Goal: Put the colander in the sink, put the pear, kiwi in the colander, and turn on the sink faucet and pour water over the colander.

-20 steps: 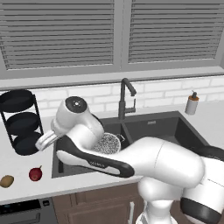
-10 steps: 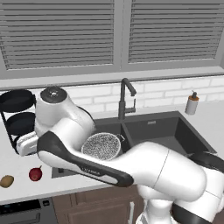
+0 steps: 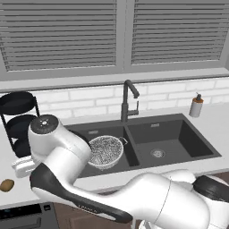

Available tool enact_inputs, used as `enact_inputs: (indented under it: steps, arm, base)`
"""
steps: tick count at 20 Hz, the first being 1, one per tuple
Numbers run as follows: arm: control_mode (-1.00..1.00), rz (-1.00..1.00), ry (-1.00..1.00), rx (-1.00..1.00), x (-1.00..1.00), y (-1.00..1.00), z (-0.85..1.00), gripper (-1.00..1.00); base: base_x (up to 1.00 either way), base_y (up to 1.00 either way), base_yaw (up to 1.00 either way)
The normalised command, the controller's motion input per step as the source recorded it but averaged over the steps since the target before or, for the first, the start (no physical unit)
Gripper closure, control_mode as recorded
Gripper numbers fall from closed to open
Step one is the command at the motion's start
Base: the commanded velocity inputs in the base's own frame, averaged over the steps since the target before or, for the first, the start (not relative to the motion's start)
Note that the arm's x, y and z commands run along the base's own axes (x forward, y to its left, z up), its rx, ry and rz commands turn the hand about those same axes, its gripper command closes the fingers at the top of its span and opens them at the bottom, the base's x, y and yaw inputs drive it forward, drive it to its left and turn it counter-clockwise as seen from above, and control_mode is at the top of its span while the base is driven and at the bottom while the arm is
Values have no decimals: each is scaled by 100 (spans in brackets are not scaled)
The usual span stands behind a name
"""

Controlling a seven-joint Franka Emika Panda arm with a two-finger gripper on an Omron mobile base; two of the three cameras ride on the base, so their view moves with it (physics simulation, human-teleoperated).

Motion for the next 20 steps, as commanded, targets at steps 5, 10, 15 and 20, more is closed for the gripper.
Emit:
enact_inputs:
  steps: [5, 10, 15, 20]
  arm:
    - [-100, -23, 20, 5, 32, 0, -24, -100]
    - [-100, -20, 17, 2, 28, 0, -20, -100]
    - [-100, -14, 6, 0, 12, 0, -23, -100]
    - [-100, -10, 3, 0, 22, 0, -29, -100]
  base:
    - [0, 0, 0]
    - [0, 0, 0]
    - [0, 0, 0]
    - [0, 0, 0]
